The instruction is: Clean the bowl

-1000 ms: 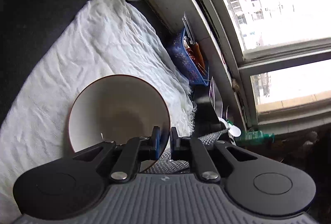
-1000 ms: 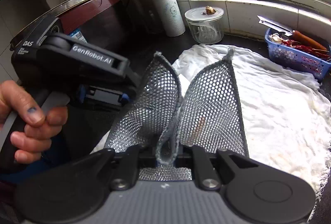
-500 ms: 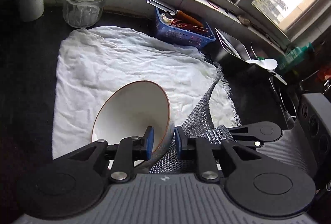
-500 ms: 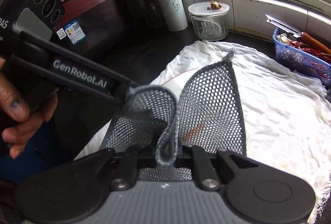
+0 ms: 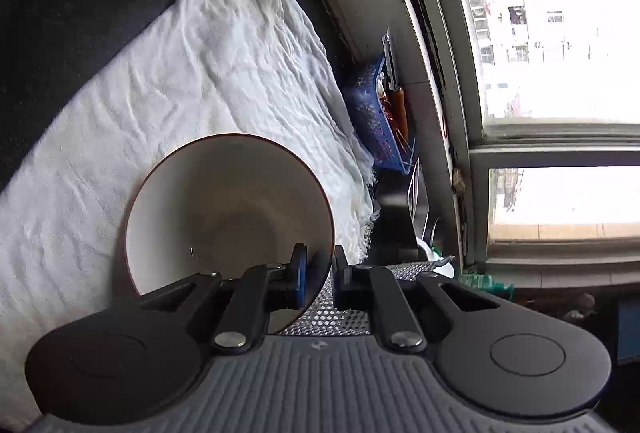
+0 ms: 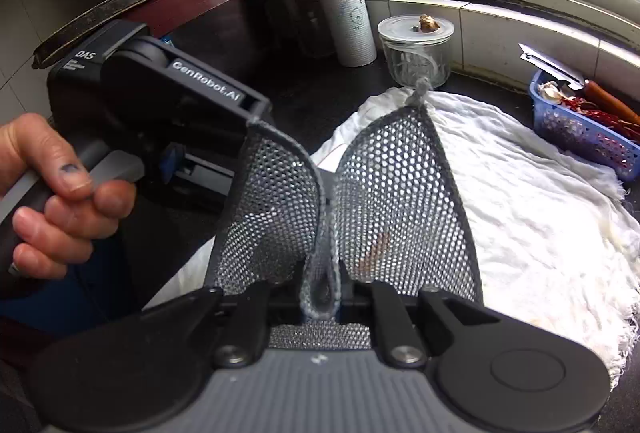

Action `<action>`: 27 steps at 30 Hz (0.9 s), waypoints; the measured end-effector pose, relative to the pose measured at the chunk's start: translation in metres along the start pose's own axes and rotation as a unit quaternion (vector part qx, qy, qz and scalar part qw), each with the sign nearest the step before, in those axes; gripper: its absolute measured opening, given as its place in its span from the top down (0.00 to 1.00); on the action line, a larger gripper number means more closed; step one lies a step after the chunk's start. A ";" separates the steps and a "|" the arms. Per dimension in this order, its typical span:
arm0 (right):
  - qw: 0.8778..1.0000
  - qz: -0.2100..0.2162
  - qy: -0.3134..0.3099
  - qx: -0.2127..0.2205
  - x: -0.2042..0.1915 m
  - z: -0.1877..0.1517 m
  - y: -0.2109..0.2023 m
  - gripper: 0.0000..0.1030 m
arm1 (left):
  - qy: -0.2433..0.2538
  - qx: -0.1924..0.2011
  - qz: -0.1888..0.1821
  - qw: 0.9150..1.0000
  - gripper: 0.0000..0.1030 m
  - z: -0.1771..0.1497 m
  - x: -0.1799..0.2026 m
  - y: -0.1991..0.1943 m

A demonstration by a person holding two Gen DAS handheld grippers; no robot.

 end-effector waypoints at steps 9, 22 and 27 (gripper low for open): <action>1.000 -0.002 -0.005 -0.031 -0.012 0.001 0.026 0.89 | 0.204 -0.030 0.141 0.968 0.78 -0.004 0.038 0.006; 0.999 -0.038 0.002 -0.018 0.013 0.004 0.013 0.89 | 0.328 -0.050 0.227 0.916 0.91 -0.036 0.055 0.019; 0.999 -0.036 -0.006 -0.020 0.006 0.000 0.015 0.89 | 0.169 -0.038 0.121 0.977 0.92 -0.017 0.031 0.006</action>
Point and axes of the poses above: each gripper's, at about its wrist camera, not at the fingertips, and y roughly the way its jaws point, x to its right, z to its top, the point moved 2 cm from there along y, roughly the way its jaws point, and after that the axes turned 13 degrees about -x, right-handed, at the moved point
